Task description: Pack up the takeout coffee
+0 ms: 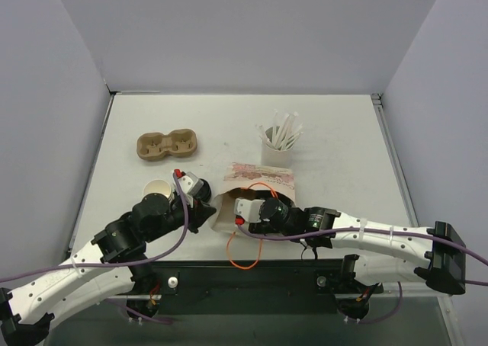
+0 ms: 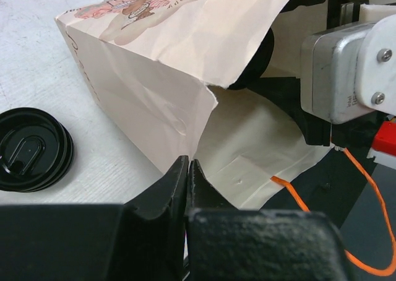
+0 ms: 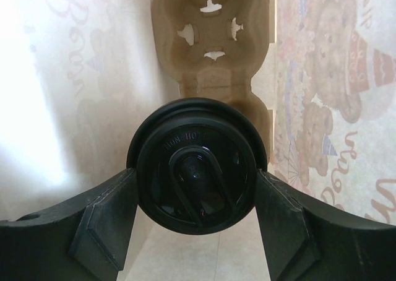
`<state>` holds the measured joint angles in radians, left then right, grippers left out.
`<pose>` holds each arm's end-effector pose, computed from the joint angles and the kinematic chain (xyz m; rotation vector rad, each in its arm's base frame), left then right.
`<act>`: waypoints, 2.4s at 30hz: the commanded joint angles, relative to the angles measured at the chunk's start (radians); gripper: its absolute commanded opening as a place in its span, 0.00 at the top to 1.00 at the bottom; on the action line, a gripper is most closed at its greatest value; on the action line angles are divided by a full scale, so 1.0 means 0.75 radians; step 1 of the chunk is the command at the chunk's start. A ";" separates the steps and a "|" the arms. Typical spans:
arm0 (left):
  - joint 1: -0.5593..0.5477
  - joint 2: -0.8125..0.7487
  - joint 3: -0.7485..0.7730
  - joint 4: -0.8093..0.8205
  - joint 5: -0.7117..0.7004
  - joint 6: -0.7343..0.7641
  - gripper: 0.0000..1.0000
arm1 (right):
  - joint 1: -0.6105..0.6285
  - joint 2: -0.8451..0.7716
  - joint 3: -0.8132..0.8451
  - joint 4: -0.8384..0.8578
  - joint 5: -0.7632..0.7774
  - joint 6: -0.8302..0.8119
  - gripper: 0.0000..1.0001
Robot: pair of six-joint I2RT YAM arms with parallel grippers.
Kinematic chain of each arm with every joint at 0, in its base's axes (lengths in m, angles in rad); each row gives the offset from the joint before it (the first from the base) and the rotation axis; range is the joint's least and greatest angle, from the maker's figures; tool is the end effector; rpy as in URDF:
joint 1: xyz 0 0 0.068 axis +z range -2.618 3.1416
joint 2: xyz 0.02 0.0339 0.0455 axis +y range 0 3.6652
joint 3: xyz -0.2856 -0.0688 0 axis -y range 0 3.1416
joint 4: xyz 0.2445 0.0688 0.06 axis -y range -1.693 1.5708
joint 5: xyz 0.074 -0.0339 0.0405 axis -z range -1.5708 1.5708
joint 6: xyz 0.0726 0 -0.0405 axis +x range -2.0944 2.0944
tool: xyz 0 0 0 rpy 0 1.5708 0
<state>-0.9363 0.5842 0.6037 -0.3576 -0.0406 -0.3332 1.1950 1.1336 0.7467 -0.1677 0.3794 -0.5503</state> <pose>0.0992 -0.1298 0.2872 0.5650 1.9131 -0.8053 0.1235 0.2398 0.2611 -1.4435 1.5002 -0.0118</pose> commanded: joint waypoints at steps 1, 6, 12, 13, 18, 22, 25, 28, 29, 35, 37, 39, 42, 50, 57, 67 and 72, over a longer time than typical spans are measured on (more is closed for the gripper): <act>-0.003 0.006 0.081 0.027 0.003 0.007 0.95 | -0.020 -0.067 -0.057 0.070 0.057 0.001 0.55; -0.005 0.019 0.113 0.013 0.005 0.013 1.00 | -0.041 -0.078 -0.110 0.084 0.110 -0.005 0.55; -0.005 0.035 0.124 0.008 0.028 0.007 1.00 | -0.043 -0.114 -0.126 0.203 0.151 -0.115 0.55; -0.003 0.039 0.128 0.008 0.032 0.005 1.00 | -0.045 -0.123 -0.130 0.256 0.147 -0.133 0.55; -0.005 0.064 0.136 0.002 0.042 -0.008 1.00 | -0.051 -0.115 -0.133 0.338 0.108 -0.211 0.55; -0.005 0.072 0.140 0.000 0.046 -0.018 1.00 | -0.074 -0.084 -0.149 0.373 0.096 -0.225 0.55; -0.003 0.082 0.154 -0.014 0.044 -0.016 1.00 | -0.086 -0.065 -0.135 0.373 0.089 -0.219 0.55; -0.003 0.076 0.148 -0.006 0.042 -0.012 1.00 | -0.102 -0.057 -0.151 0.365 0.069 -0.207 0.55; -0.005 0.078 0.148 -0.002 0.042 -0.012 1.00 | -0.112 -0.059 -0.159 0.363 0.057 -0.205 0.55; -0.003 0.076 0.142 0.008 0.054 -0.008 1.00 | -0.127 -0.063 -0.169 0.354 -0.015 -0.213 0.55; -0.005 0.070 0.132 0.017 0.054 -0.010 1.00 | -0.133 -0.049 -0.171 0.359 -0.039 -0.219 0.55; -0.003 0.070 0.132 0.019 0.054 -0.006 1.00 | -0.141 -0.045 -0.171 0.373 -0.054 -0.221 0.55; -0.005 0.072 0.134 0.015 0.054 0.000 1.00 | -0.160 -0.037 -0.173 0.385 -0.089 -0.211 0.55; -0.005 0.076 0.138 0.015 0.081 0.009 1.00 | -0.194 0.000 -0.198 0.408 -0.085 -0.197 0.55; -0.005 0.082 0.144 0.006 0.085 0.017 1.00 | -0.233 0.002 -0.216 0.440 -0.109 -0.217 0.55; -0.005 0.084 0.148 -0.004 0.079 0.027 1.00 | -0.270 0.051 -0.204 0.445 -0.119 -0.179 0.42; -0.005 0.090 0.163 -0.010 0.064 0.041 1.00 | -0.274 0.066 -0.174 0.357 -0.103 -0.152 0.34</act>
<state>-0.9398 0.6521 0.6701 -0.3721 0.0048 -0.3248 1.0073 1.1641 0.5964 0.1654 0.2718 -0.7010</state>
